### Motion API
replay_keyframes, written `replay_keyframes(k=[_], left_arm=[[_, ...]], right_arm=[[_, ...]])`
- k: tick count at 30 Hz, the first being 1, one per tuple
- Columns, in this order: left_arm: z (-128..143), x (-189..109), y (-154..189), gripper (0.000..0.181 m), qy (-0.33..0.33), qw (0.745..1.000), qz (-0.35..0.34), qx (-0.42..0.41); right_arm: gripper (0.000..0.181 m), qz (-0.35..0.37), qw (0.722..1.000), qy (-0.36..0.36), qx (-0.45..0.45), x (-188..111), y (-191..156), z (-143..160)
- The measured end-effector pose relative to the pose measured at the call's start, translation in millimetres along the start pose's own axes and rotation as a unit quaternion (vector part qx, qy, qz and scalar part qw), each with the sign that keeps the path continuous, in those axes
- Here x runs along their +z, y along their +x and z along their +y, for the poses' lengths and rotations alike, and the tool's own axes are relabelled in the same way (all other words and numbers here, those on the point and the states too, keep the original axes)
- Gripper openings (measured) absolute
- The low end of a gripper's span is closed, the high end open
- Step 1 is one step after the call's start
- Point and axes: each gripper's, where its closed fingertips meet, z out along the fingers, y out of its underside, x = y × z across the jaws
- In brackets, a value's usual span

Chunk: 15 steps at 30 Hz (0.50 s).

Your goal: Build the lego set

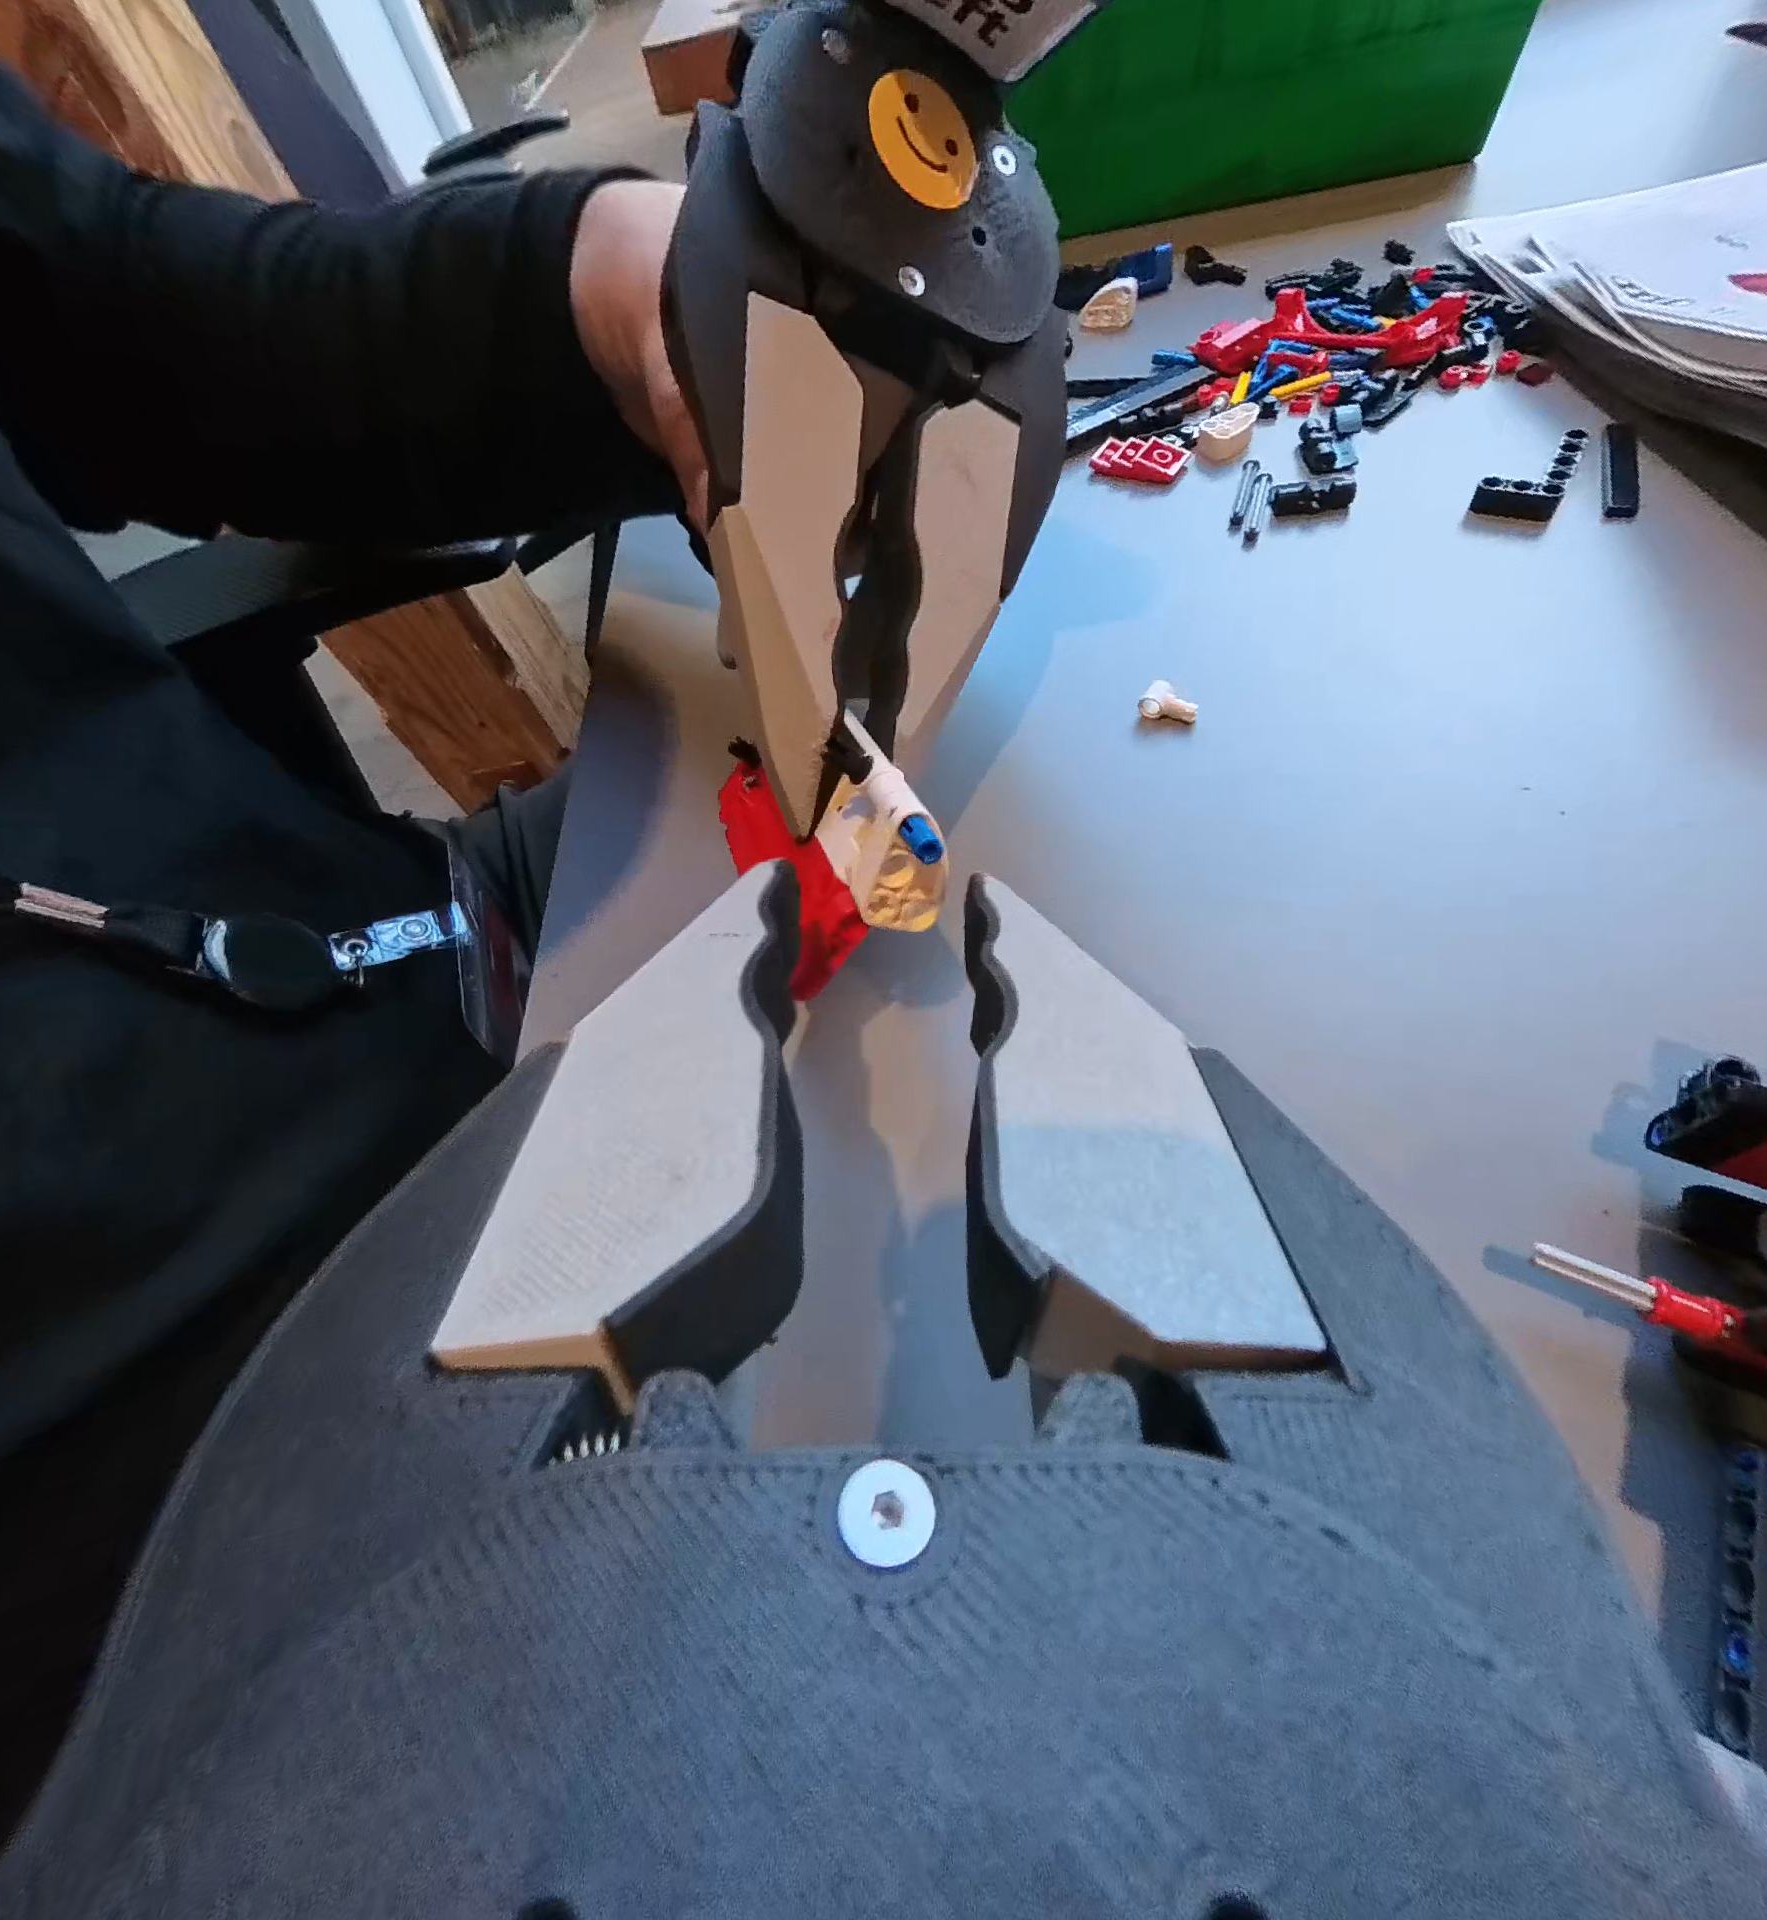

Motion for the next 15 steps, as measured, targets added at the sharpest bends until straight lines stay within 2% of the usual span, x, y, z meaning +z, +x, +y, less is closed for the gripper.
replay_keyframes(k=[5,9,15], left_arm=[[-4.8,-0.4,1.2,0.007,0.027,1.000,0.012,-0.002],[-4.0,-2.0,-2.2,0.008,0.032,0.999,0.015,-0.005],[0.5,-6.3,-9.1,0.007,0.042,0.999,0.007,0.008]], right_arm=[[0.027,0.010,1.000,0.008,-0.003,2.7,0.5,-3.4],[0.017,0.026,1.000,0.008,0.005,4.7,6.0,-4.2],[0.021,0.034,0.999,-0.015,0.000,10.4,8.1,1.0]])
